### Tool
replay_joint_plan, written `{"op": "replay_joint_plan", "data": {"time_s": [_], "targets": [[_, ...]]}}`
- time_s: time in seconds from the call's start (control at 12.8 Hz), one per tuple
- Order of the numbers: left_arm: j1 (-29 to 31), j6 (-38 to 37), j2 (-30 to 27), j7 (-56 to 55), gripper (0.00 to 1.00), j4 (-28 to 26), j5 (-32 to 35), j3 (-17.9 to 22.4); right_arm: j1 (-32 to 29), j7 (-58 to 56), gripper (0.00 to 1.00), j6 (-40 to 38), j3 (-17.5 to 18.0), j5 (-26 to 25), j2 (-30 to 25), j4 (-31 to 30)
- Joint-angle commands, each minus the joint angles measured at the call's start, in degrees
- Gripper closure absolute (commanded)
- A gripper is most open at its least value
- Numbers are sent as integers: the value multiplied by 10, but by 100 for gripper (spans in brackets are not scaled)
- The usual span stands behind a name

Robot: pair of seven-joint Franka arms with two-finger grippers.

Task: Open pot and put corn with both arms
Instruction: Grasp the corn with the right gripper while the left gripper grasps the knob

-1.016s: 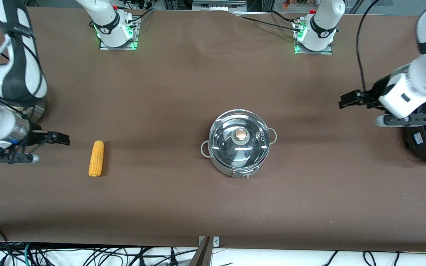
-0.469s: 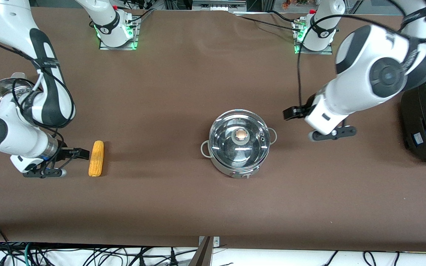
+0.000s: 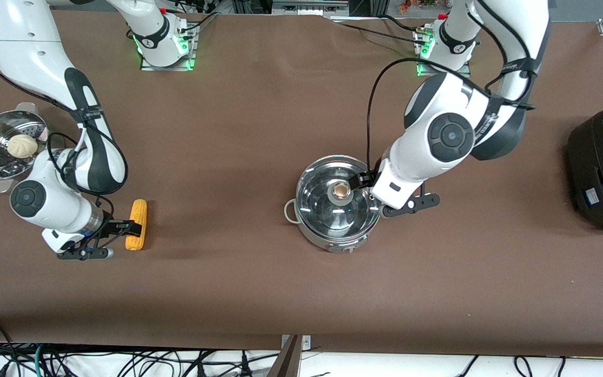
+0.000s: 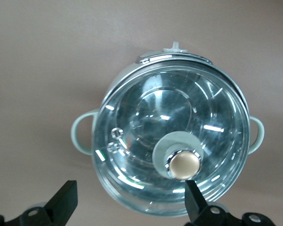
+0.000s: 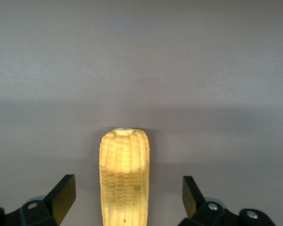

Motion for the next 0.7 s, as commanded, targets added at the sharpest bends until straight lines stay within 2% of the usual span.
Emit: {"op": "replay_joint_plan", "data": {"time_s": [0.0, 0.16, 0.23, 0.31, 0.47, 0.55, 0.62], "targets": [[-36, 8, 37, -48, 0, 38, -4, 10, -1, -1, 0, 26, 3, 10, 7, -9], [-54, 10, 56, -77, 0, 54, 5, 11, -1, -1, 1, 30, 11, 14, 12, -12], [-60, 10, 64, -78, 0, 61, 8, 11, -1, -1, 7, 34, 13, 23, 15, -16], [-65, 10, 69, -81, 0, 62, 10, 12, -1, -1, 19, 44, 13, 29, 19, -22], [-69, 26, 79, -85, 0, 61, 29, 11, -1, -1, 59, 52, 13, 29, 17, -31], [-71, 30, 83, -84, 0, 62, 37, 11, -1, -2, 73, 50, 13, 29, 16, -30], [-71, 39, 86, -83, 0, 61, 45, 11, -1, -6, 78, 49, 13, 29, 14, -28]]}}
